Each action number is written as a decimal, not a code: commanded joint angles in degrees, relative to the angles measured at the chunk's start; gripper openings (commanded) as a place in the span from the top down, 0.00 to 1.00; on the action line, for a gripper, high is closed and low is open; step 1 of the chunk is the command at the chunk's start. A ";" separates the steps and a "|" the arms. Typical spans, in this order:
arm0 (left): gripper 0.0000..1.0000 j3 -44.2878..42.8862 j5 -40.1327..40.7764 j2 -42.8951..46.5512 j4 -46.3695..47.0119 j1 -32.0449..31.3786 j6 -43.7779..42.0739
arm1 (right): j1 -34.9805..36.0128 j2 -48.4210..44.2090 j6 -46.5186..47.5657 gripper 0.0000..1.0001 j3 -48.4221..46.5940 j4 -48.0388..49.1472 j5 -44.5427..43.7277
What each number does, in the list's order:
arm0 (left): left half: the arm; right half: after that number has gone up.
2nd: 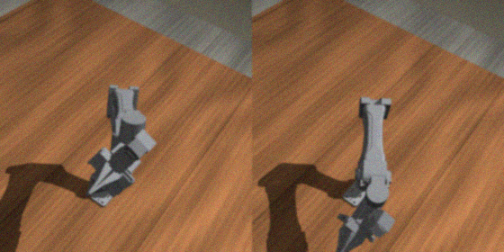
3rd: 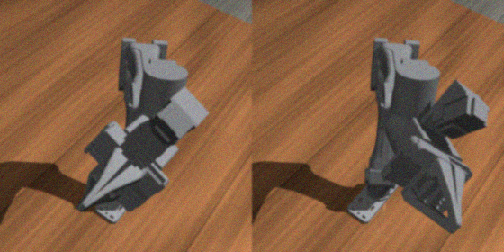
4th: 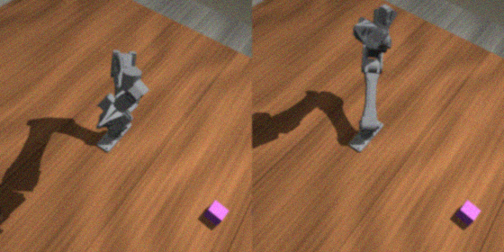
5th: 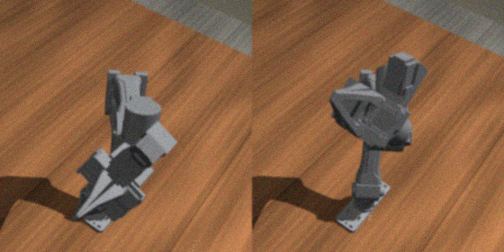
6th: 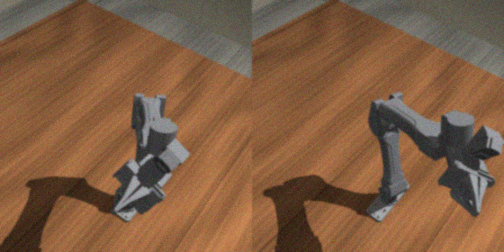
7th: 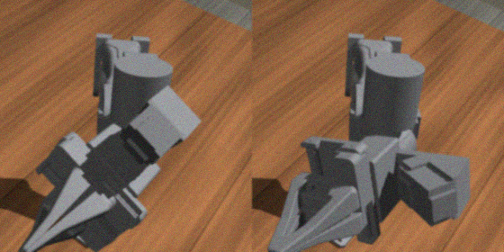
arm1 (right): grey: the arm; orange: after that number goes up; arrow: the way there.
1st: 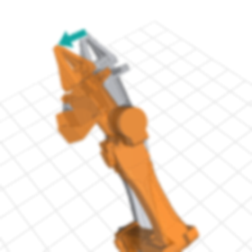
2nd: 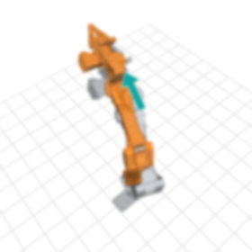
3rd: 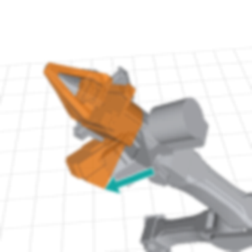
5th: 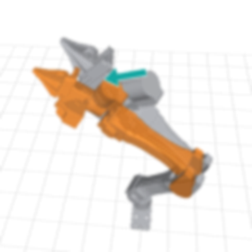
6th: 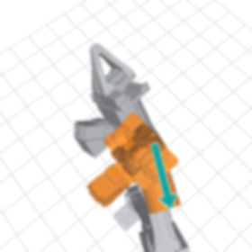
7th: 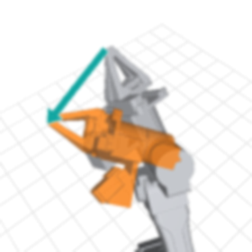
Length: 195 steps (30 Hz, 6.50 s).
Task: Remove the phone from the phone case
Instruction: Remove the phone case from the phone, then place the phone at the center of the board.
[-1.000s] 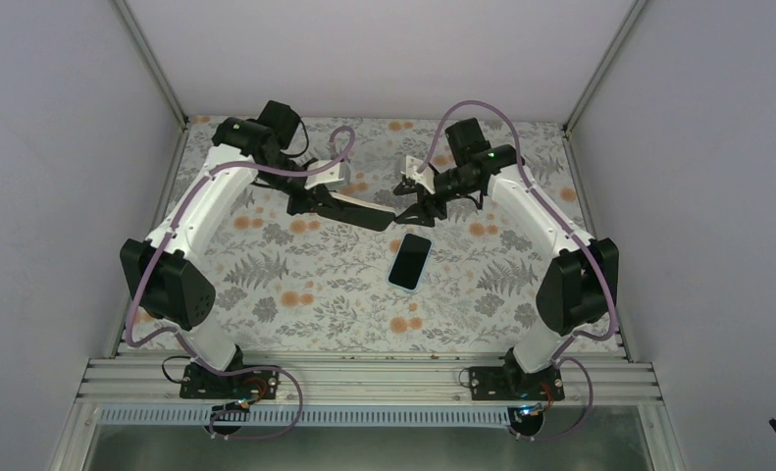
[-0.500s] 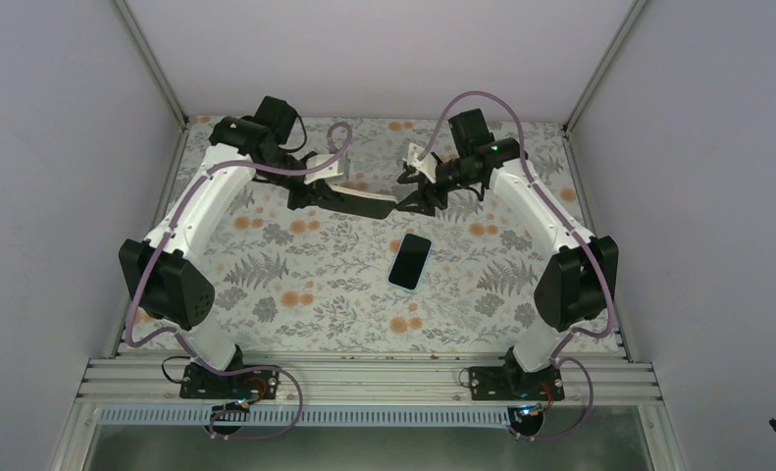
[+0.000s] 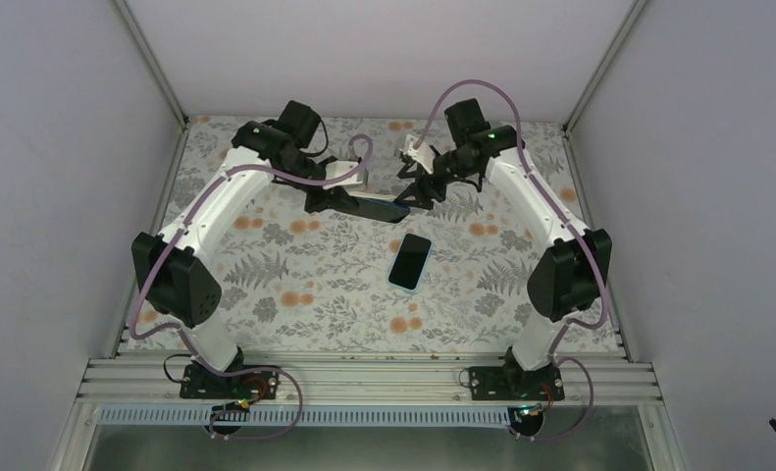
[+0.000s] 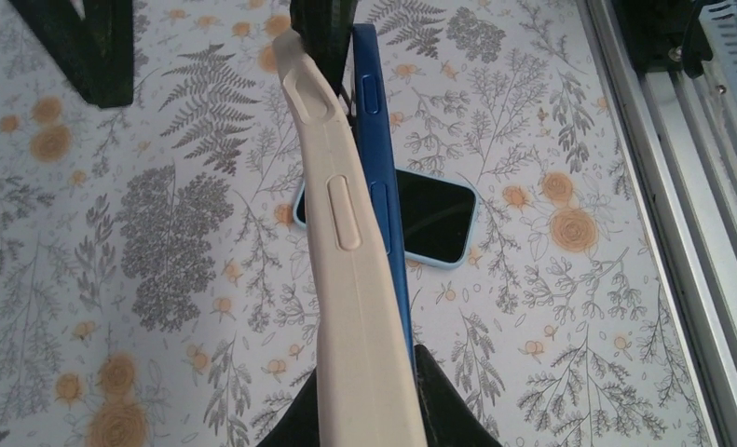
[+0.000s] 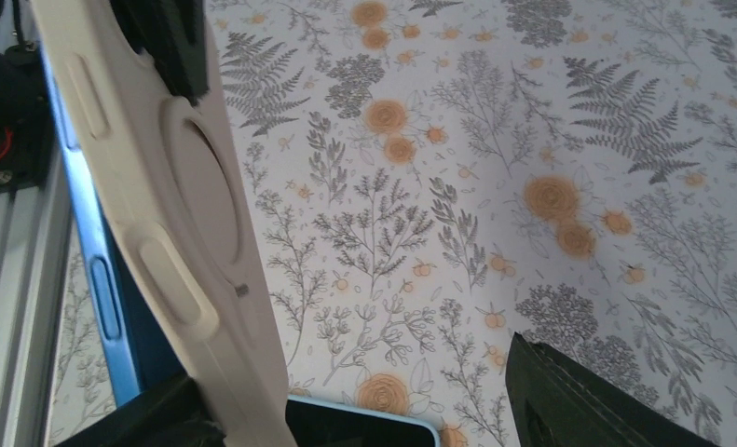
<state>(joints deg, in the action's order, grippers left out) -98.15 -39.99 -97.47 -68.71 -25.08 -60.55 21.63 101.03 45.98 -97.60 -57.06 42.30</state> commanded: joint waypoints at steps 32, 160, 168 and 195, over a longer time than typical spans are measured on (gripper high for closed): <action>0.00 -30.55 -10.83 -5.18 -3.46 1.61 -3.23 | 7.35 6.12 13.23 0.97 -5.61 -15.24 27.66; 0.74 31.12 60.26 0.99 160.62 -11.85 -18.26 | 3.44 2.99 -43.80 0.97 -7.90 17.68 6.71; 0.90 32.16 58.93 1.10 161.59 -14.29 -19.87 | 2.70 6.17 -46.47 0.97 -11.33 18.21 6.66; 0.98 49.84 66.15 25.29 125.60 -11.93 -24.74 | -15.71 6.08 -34.07 0.97 1.97 19.26 -20.26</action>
<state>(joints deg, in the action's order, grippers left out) -56.53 25.10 -76.34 66.13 -43.59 -82.04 8.75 108.05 5.17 -98.08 -28.71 10.28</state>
